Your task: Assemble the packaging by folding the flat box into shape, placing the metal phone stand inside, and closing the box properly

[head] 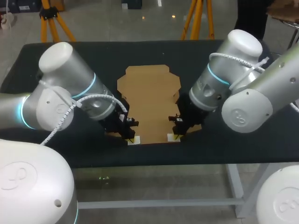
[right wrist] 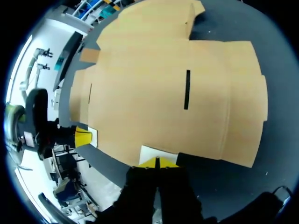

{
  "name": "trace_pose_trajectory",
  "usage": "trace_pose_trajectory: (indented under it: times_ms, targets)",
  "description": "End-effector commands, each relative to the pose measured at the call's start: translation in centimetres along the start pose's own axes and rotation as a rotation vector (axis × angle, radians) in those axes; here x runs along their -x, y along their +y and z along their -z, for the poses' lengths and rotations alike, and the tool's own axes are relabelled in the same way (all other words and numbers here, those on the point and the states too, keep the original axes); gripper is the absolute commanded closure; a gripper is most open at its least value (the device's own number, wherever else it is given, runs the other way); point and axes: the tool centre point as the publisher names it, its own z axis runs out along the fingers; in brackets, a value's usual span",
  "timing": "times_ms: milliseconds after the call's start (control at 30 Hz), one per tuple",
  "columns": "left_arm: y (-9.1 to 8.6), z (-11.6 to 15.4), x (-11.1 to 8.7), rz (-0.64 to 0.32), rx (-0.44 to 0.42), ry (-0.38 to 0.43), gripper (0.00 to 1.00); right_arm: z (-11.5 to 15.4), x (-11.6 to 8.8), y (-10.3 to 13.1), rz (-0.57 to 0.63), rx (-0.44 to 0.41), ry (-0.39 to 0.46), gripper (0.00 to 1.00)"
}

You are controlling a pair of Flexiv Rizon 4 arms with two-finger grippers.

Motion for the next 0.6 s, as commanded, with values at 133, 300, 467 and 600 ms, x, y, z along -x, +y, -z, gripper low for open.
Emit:
trace_pose_trajectory:
  times_ms: [133, 300, 467, 600]
  targets:
    - [0.8, -1.1, -0.2, -0.003, -0.038, -0.018, 1.00, -1.4, 0.3, -0.2, -0.015, 0.003, -0.005, 1.00]
    - [0.8, -0.1, -0.5, -0.008, -0.067, -0.020, 1.00, -0.1, 0.4, -0.3, -0.022, 0.036, 0.008, 1.00]
    - [0.4, 1.2, -0.7, -0.015, -0.071, 0.030, 1.00, 1.9, 1.0, 0.2, -0.020, 0.060, 0.073, 1.00]
    - [-0.5, 2.7, -0.7, -0.026, -0.061, 0.075, 1.00, 3.8, 1.9, 1.1, -0.020, 0.076, 0.113, 1.00]
